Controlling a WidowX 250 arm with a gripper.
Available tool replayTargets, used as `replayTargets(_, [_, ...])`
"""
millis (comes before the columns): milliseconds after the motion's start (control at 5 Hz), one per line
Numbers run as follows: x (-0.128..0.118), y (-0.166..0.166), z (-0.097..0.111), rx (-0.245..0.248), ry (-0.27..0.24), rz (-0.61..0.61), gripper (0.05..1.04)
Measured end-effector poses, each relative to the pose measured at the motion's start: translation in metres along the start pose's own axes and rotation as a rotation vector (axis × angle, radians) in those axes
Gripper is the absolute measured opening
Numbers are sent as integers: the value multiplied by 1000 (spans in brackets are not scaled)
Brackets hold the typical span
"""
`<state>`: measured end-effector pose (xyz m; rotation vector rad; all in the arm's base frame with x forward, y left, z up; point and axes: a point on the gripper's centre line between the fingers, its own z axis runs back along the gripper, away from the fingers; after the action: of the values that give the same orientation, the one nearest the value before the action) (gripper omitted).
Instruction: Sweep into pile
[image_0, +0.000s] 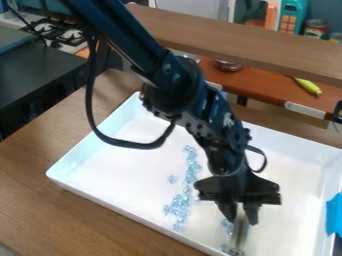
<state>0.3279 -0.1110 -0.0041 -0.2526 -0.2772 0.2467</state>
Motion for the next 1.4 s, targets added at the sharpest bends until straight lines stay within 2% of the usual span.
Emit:
replayTargets(400, [16, 39, 5, 106, -17, -12, 337])
replayTargets(600, [17, 47, 5, 125, -37, -43, 337])
replayTargets(1000, [11, 82, 21, 165, -29, -85, 337])
replayTargets(1400, [20, 115, 40, 237, -47, -119, 337])
